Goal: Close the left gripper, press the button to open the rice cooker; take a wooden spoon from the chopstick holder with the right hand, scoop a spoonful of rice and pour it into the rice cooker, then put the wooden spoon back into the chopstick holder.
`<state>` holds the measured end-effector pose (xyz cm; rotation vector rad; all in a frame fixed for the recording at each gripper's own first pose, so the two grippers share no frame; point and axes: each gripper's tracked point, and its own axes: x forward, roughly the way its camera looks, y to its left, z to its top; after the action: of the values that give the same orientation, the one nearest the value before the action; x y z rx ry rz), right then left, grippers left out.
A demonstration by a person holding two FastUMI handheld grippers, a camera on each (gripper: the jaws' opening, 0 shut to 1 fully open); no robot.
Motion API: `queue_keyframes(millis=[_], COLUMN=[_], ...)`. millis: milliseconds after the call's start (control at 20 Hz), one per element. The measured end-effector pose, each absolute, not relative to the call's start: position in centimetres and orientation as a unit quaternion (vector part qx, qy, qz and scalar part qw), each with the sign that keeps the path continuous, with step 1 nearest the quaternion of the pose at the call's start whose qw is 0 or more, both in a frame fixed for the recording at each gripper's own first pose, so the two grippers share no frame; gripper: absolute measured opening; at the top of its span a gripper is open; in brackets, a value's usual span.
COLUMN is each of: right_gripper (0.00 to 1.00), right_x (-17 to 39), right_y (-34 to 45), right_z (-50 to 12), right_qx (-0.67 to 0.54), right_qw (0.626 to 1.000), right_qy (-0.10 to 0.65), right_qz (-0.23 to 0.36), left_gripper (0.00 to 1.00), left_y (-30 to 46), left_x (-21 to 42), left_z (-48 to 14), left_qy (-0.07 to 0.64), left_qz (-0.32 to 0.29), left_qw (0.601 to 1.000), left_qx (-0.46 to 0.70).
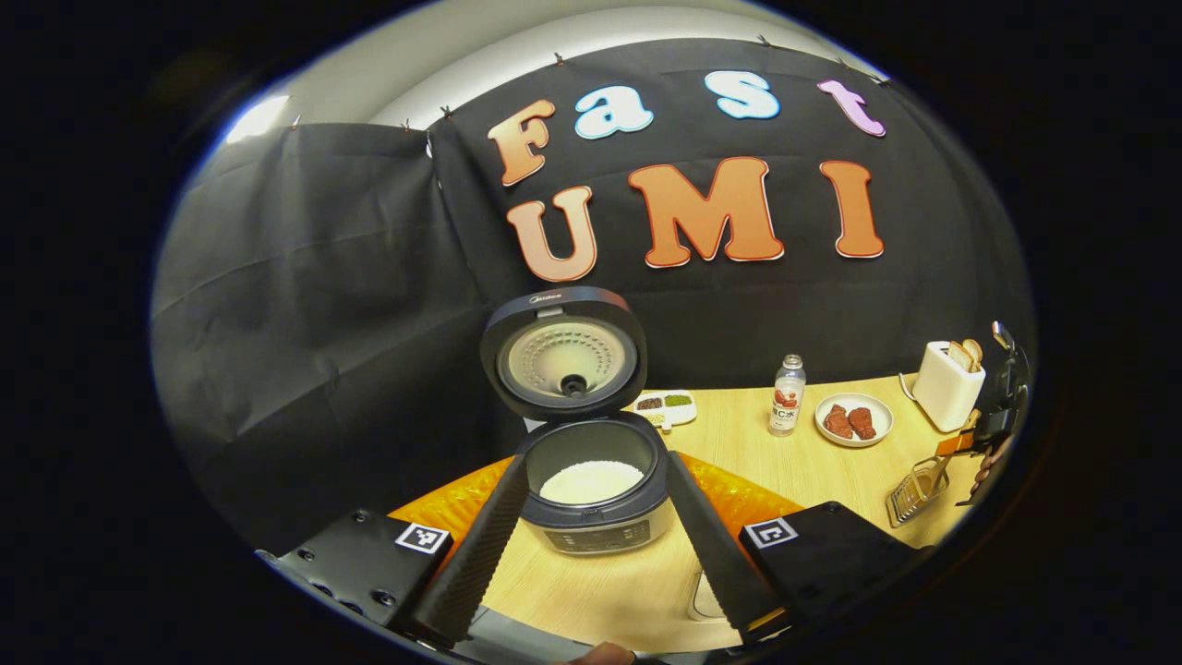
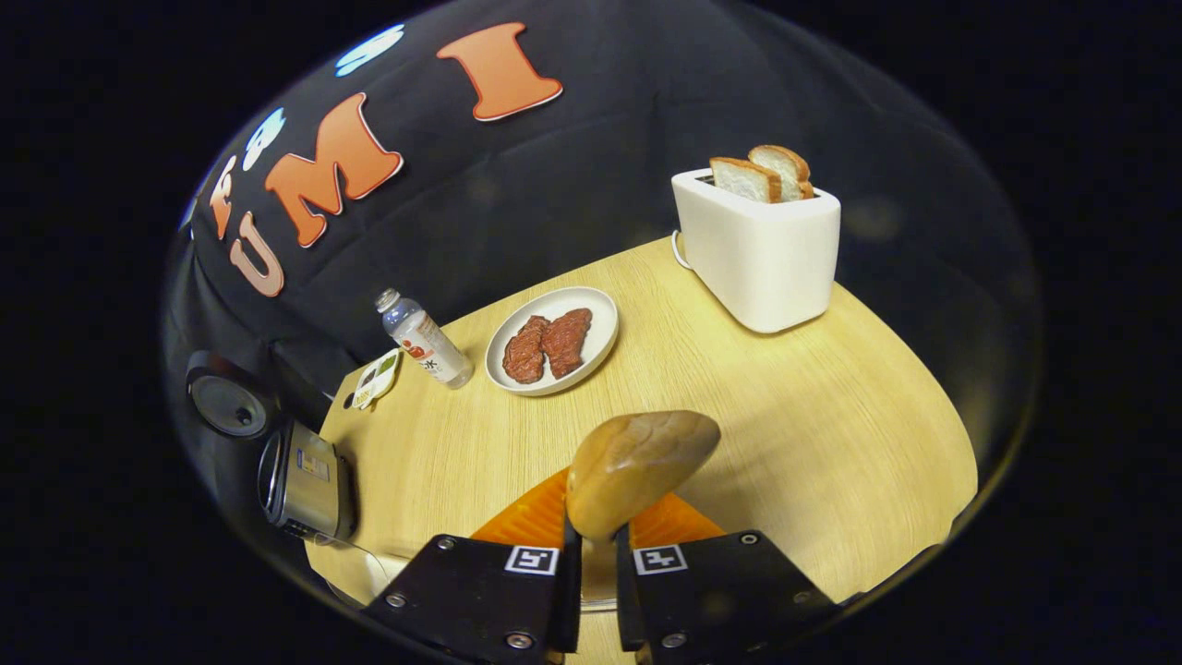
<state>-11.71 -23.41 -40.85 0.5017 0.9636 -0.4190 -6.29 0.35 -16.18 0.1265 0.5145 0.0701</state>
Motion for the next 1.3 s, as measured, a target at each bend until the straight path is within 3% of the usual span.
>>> queue_keyframes(millis=[200,300,350,450,550,750,950,1300], right_gripper=[0.27,0.40,0.55,0.70,0.78,0.86,0.86,0.86], right_x=[-12.5,-13.3,-13.4,-13.7,-13.9,-14.2,-15.1,-17.4], right_y=[-22.9,-23.6,-24.1,-25.2,-25.9,-26.3,-26.5,-27.2], right_z=[-40.2,-39.7,-39.2,-37.2,-34.5,-28.1,-22.5,-17.0], right_qx=[0.257,0.247,0.236,0.217,0.207,0.172,0.120,0.056], right_qw=[0.823,0.818,0.822,0.831,0.843,0.877,0.900,0.914], right_qy=[0.471,0.480,0.475,0.461,0.440,0.384,0.346,0.298], right_qz=[-0.185,-0.198,-0.208,-0.221,-0.230,-0.234,-0.238,-0.270], left_gripper=[1.00,0.96,0.96,1.00,0.96,0.97,0.96,0.96], left_y=[3.4,5.4,6.3,7.9,8.2,8.0,7.2,6.7], left_x=[-4.0,-1.7,-0.5,2.1,5.2,11.3,18.0,25.4], left_z=[-15.4,-14.4,-13.9,-12.9,-12.0,-11.5,-10.5,-16.4], left_qy=[0.246,0.232,0.225,0.209,0.204,0.182,0.170,0.283], left_qz=[0.059,0.079,0.087,0.099,0.097,0.085,0.064,0.057], left_qw=[0.967,0.969,0.970,0.972,0.974,0.979,0.980,0.955], left_qx=[0.039,0.030,0.032,0.025,-0.009,-0.023,-0.074,-0.071])
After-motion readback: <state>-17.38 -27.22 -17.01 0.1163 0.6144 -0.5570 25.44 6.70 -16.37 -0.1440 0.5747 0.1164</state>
